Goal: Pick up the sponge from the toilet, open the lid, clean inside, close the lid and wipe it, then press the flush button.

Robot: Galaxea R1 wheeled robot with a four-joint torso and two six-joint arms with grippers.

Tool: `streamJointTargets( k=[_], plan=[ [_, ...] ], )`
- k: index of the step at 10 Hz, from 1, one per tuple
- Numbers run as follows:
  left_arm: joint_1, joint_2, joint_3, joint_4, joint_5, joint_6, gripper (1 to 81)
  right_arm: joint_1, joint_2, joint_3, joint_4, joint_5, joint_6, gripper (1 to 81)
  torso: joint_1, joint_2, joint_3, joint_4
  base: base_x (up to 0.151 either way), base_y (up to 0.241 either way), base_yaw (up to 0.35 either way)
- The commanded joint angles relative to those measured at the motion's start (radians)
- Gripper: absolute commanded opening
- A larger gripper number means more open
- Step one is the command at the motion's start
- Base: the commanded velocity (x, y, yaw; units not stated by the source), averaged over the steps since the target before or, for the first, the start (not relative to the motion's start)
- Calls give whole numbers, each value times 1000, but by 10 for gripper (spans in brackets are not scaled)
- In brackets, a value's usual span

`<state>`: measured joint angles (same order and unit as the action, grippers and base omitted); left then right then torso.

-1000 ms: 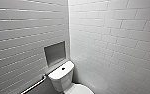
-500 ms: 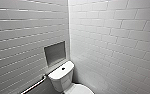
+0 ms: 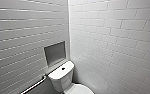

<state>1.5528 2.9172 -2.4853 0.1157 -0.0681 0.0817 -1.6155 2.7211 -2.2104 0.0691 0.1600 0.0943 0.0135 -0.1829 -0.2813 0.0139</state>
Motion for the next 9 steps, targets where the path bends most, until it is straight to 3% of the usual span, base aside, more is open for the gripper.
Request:
streamJointTargets(
  k=[1,3,9],
  plan=[
    [-24,-7,16,2,56,9,811,18,-16,14,6,-54,-2,10,0,0,0,0,0,0,0],
    [-24,-7,16,2,51,9,811,16,-16,12,9,-43,-2,10,0,0,0,0,0,0,0],
    [-24,-9,19,2,48,9,811,15,-16,12,9,-42,-2,10,-2,0,0,0,83,0,0]
  ],
)
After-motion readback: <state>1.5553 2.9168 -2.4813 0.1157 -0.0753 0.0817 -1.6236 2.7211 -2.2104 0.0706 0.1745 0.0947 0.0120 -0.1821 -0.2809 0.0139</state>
